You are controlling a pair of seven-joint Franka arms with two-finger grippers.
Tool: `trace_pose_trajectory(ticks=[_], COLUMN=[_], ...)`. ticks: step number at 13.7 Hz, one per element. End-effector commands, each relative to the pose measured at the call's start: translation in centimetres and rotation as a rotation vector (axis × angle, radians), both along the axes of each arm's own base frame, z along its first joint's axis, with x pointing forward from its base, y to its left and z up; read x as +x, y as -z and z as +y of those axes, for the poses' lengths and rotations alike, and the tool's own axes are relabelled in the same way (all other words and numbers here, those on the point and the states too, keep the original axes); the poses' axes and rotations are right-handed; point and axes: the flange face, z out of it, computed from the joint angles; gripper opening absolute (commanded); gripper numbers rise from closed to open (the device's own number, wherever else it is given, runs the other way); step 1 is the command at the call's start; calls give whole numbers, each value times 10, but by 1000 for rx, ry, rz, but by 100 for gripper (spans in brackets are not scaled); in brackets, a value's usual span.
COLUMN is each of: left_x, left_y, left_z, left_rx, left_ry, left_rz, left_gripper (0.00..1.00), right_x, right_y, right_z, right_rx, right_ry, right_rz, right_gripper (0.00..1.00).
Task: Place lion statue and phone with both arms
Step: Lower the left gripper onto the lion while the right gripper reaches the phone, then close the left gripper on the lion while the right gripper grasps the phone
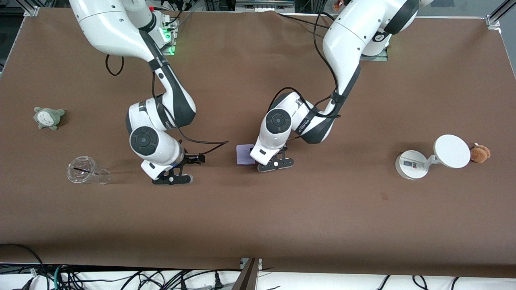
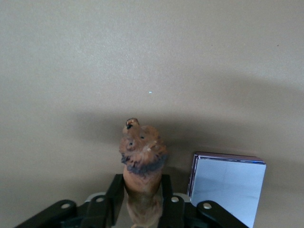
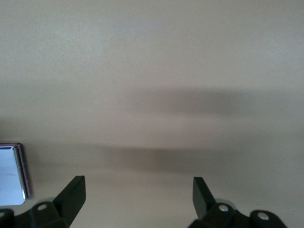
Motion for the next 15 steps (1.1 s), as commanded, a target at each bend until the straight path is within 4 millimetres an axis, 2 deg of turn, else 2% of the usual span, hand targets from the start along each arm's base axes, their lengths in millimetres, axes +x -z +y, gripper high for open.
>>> trace_pose_trajectory(ticks=[1,4,8,9,11,13,15], left_x=[9,38,57,60,63,64,69], left_y=[-11,-33,-63,-64,-65,-69,-73], left_z=[2,40,87,100,130,169,225], left_rx=[4,0,40,49,64,70,62], left_ry=[29,-17,20,19,24,76,127], left_rz=[-26,-45,4,19,39,52,57], left_gripper=[0,0,0,0,0,0,0], right_x=[0,-8,-24,-33,-44,-58,-72], right_y=[5,22,36,42,48,55,66], right_z=[21,50,90,107,126,147,170], right_rx=[22,35,55,57,61,67,76], right_ry=[34,48,60,42,44,22,-10], right_rz=[-31,-66,-102,-107,-116,-128,-153], right_gripper=[100,100,100,100,100,100,100])
